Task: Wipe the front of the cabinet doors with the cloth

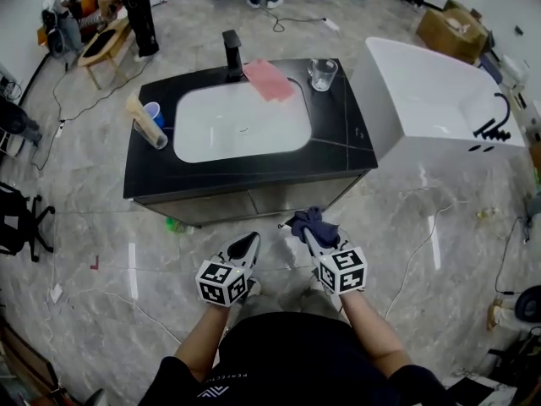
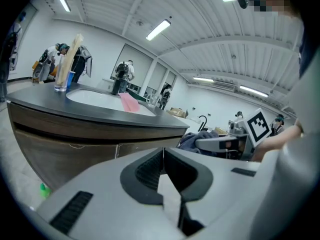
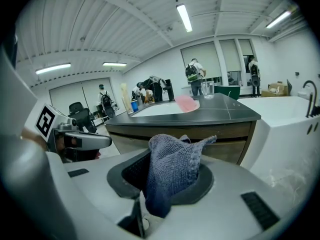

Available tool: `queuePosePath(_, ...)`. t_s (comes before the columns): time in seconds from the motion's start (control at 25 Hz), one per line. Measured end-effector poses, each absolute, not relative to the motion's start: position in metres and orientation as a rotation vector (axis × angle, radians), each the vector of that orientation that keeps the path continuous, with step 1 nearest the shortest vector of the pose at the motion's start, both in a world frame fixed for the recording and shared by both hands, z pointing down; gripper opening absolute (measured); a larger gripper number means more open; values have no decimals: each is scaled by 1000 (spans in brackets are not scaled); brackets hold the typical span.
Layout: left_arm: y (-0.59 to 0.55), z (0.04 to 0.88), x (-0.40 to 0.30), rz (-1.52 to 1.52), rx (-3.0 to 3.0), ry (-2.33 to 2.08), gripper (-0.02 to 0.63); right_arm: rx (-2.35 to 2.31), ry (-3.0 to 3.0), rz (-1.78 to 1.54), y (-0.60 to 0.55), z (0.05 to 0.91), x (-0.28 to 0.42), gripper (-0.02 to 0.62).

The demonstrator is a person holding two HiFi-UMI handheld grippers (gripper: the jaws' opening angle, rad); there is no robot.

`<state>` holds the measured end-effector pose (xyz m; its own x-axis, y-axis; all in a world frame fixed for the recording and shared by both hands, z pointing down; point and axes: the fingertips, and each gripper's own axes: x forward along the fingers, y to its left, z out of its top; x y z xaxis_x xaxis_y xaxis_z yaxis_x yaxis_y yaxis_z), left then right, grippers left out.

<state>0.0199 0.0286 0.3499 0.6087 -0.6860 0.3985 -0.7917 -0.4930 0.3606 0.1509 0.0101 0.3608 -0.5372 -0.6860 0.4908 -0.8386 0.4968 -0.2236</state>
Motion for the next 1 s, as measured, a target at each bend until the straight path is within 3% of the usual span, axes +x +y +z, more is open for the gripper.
queuePosePath(1.0,78,342,-3,233,2273,-1239,14,1107,-2486,644,74,360,108,109)
